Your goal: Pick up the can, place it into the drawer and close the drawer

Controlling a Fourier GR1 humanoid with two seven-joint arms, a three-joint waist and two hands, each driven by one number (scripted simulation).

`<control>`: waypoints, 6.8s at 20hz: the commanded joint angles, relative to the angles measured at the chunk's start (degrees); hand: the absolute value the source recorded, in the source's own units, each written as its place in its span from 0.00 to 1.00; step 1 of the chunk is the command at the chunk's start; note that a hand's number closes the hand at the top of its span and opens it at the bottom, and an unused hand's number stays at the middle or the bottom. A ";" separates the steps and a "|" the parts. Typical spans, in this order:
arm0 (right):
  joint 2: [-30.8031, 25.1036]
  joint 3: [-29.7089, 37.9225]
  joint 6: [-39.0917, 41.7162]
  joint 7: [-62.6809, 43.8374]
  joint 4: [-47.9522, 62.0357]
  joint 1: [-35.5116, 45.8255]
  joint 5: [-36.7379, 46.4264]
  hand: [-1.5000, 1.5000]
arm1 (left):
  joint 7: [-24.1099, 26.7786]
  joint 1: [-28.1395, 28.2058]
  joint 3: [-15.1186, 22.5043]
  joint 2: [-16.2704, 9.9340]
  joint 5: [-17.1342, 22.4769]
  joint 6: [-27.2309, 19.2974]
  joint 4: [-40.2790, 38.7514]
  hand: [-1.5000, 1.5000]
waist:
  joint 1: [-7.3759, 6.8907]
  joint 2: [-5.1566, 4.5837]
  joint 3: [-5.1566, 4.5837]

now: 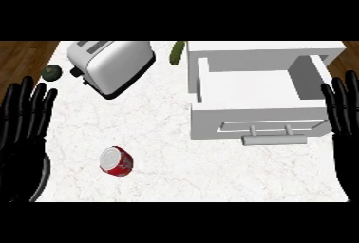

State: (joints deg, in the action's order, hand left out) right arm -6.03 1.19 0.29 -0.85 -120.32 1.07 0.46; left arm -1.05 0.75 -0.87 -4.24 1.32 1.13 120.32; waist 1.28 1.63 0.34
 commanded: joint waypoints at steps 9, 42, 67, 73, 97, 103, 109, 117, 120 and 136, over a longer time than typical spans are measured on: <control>2.86 2.72 -5.44 -8.97 2.43 -6.39 0.65 0.00 | -6.35 6.83 2.98 -16.05 19.27 26.35 -2.75 0.00 | -1.16 -1.78 -0.42; -1.55 23.56 14.19 -4.65 -3.38 -22.97 -19.62 0.00 | -29.29 8.20 -10.60 -22.89 54.80 25.77 -1.80 0.00 | -1.12 -1.53 -0.32; 0.99 34.46 25.84 -5.46 -3.69 -26.60 -25.80 0.00 | -12.04 0.03 -3.32 -6.57 19.51 32.31 -28.59 0.00 | -0.91 -1.60 -0.36; 1.18 36.33 26.39 -7.30 -4.78 -26.71 -27.82 0.00 | -0.38 0.20 -7.96 -9.10 15.10 36.76 -39.38 0.00 | -0.85 -1.61 -0.38; 3.53 42.96 33.30 -8.07 -3.02 -25.20 -29.54 0.00 | 26.38 -12.25 -7.40 -9.11 -2.33 35.19 -78.07 0.00 | -0.82 -1.61 -0.35; 4.35 42.36 28.90 -14.74 -9.68 -24.62 -32.10 0.00 | 30.79 -17.90 -6.17 -5.19 -4.99 31.85 -87.40 0.00 | -0.58 -1.67 -0.39; 5.88 40.96 31.21 -12.88 -7.43 -23.83 -29.18 0.00 | 30.15 -15.79 -6.89 -6.09 -2.05 36.56 -86.85 0.00 | -0.97 -1.62 -0.36; 5.95 40.32 34.04 -9.43 -8.09 -30.32 -32.19 0.00 | 25.40 -19.32 -6.18 -3.74 0.84 40.81 -85.71 1.00 | -0.55 -1.53 -0.34; 3.18 43.00 31.60 -13.55 -4.85 -23.20 -31.70 0.00 | 24.44 -18.39 -4.95 -3.31 2.37 44.79 -81.02 1.00 | -1.31 -1.50 -0.33; 5.36 41.51 29.16 -14.28 -9.87 -25.31 -32.53 0.00 | 14.80 -20.83 -10.54 4.19 16.45 5.81 -59.84 1.00 | -1.42 -1.33 -0.30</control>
State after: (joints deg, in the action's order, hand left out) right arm -0.32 42.61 29.99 -14.35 -130.08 -25.40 -32.08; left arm 17.26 -19.64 -14.25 -0.71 14.58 14.03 53.14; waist -0.04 0.27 0.04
